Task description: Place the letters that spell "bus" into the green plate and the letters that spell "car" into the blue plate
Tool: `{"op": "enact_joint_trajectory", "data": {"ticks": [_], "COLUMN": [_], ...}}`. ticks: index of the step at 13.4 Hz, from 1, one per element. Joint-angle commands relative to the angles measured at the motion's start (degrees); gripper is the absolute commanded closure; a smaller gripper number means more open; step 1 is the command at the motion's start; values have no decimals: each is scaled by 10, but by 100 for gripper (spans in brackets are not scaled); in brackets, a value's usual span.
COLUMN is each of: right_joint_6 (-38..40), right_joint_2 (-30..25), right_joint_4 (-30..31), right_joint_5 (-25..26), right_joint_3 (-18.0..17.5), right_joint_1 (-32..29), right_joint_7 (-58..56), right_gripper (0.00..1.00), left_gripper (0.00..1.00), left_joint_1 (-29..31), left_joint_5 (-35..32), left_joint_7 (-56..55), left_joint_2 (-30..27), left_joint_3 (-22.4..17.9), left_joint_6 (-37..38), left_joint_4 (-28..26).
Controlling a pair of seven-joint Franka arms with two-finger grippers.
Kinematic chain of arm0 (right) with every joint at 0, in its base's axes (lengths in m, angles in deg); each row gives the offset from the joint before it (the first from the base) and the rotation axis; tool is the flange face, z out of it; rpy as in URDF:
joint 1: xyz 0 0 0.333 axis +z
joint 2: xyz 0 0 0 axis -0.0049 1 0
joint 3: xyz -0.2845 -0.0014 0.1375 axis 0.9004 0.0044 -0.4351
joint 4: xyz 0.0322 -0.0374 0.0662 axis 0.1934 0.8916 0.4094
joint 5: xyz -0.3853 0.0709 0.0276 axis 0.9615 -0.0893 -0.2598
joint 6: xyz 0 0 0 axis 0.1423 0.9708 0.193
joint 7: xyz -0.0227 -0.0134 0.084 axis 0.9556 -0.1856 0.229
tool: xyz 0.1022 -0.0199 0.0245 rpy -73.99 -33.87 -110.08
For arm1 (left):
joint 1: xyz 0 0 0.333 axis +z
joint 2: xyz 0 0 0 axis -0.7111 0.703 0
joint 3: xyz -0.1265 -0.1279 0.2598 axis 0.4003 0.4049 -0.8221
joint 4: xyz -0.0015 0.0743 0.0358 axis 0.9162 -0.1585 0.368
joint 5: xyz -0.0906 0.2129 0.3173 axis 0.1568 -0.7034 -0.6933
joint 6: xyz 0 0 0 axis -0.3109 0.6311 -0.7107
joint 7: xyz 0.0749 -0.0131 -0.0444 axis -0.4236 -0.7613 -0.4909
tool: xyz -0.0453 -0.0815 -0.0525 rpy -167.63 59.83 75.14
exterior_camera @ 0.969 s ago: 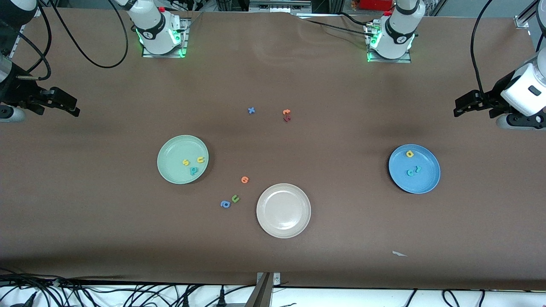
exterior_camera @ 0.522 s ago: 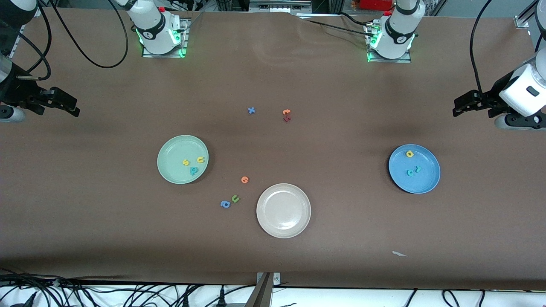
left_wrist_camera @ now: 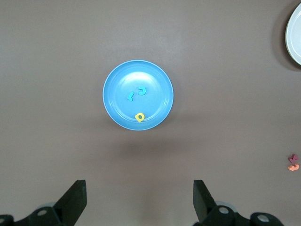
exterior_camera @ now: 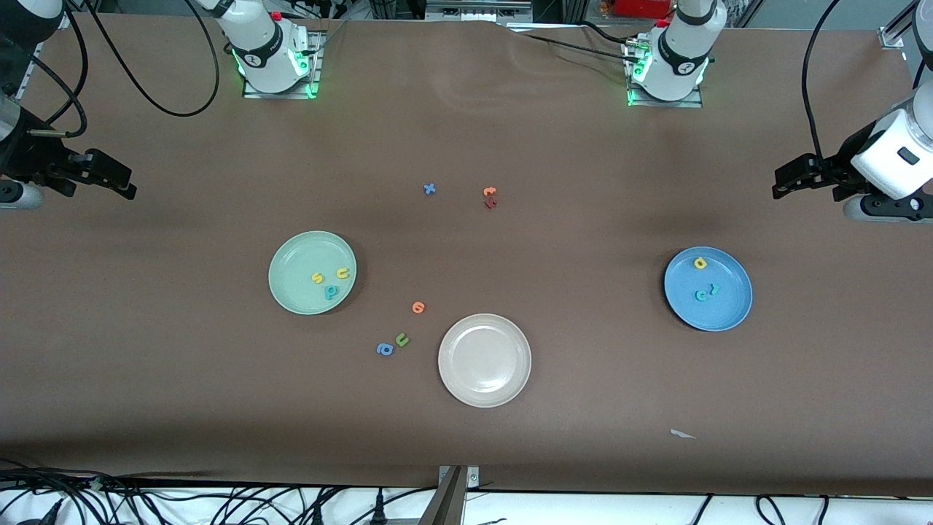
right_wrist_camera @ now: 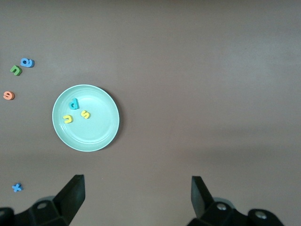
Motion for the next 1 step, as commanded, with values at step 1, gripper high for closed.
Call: {"op": "enact_joint_trajectory", "data": {"ticks": [1], "right_joint_6": [10], "right_joint_2": [4], "right_joint_4": [-13], "right_joint_5": [-6], "right_joint_3": [2], "right_joint_1": [-1], "right_joint_7": [-11], "right_gripper": [0], "left_gripper": [0], "left_joint_1": [-2], "left_joint_5": [8], "left_joint_7": [7], "left_joint_2": [-4], "left_joint_3": [-1], "left_joint_6": [4], "left_joint_4": [-4]}}
